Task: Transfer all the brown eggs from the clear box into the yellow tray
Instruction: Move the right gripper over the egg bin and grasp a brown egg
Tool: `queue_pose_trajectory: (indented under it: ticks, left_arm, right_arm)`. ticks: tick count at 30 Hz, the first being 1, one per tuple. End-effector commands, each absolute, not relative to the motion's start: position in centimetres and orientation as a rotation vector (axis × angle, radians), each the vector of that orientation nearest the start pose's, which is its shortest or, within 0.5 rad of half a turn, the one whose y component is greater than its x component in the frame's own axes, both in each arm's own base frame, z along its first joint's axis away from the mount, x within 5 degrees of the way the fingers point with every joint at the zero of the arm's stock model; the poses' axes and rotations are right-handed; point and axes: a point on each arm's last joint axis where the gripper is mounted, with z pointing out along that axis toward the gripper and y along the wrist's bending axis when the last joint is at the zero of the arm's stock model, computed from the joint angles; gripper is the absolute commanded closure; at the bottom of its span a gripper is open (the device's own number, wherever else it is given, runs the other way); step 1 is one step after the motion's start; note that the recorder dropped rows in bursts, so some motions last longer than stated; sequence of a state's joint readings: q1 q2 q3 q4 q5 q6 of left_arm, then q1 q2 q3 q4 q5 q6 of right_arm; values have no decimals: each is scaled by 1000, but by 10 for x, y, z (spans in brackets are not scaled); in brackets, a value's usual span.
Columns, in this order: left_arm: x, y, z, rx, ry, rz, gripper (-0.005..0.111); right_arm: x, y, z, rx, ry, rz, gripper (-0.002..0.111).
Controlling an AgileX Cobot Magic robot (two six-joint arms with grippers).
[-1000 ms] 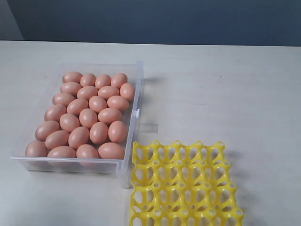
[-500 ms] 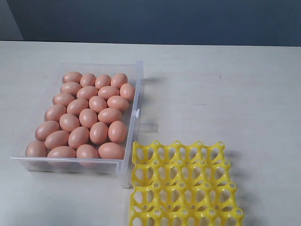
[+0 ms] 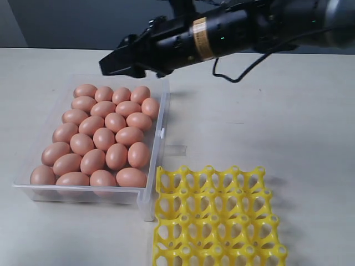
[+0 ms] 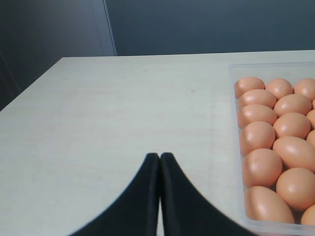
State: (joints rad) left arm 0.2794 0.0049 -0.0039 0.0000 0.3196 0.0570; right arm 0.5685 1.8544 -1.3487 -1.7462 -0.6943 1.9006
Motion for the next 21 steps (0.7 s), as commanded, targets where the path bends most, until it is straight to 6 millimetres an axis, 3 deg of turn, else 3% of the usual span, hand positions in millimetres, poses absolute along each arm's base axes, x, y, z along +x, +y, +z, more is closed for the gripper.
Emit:
queue_pose_trajectory:
  ticks: [1, 2, 4, 7, 10, 12, 13, 15, 18, 21]
  left_arm:
    - [52, 15, 185, -196, 1788, 237, 106]
    - [52, 15, 185, -196, 1788, 237, 106]
    - [52, 15, 185, -196, 1788, 237, 106]
    - [52, 15, 185, -196, 1788, 237, 106]
    - [52, 15, 185, -196, 1788, 237, 106]
    - [52, 15, 185, -196, 1788, 237, 106]
    - [52, 15, 185, -196, 1788, 237, 106]
    - [52, 15, 185, -196, 1788, 237, 106]
    - [52, 15, 185, -196, 1788, 237, 106]
    - [52, 15, 185, -196, 1788, 237, 106]
  right_arm:
    - [340, 294, 261, -973, 1845, 766, 58]
    - [353, 291, 266, -938, 1792, 554, 58]
    - [368, 281, 275, -845, 1763, 360, 63]
    - [363, 285, 276, -896, 1753, 441, 83]
    - [362, 285, 281, -924, 1724, 437, 67]
    - [371, 267, 301, -767, 1705, 242, 56]
    - [377, 250, 313, -625, 1693, 67, 57]
    - [386, 220, 323, -511, 1675, -263, 57]
    - [388, 191, 305, -507, 1923, -425, 57]
    - [388, 163, 271, -570, 2294, -411, 57]
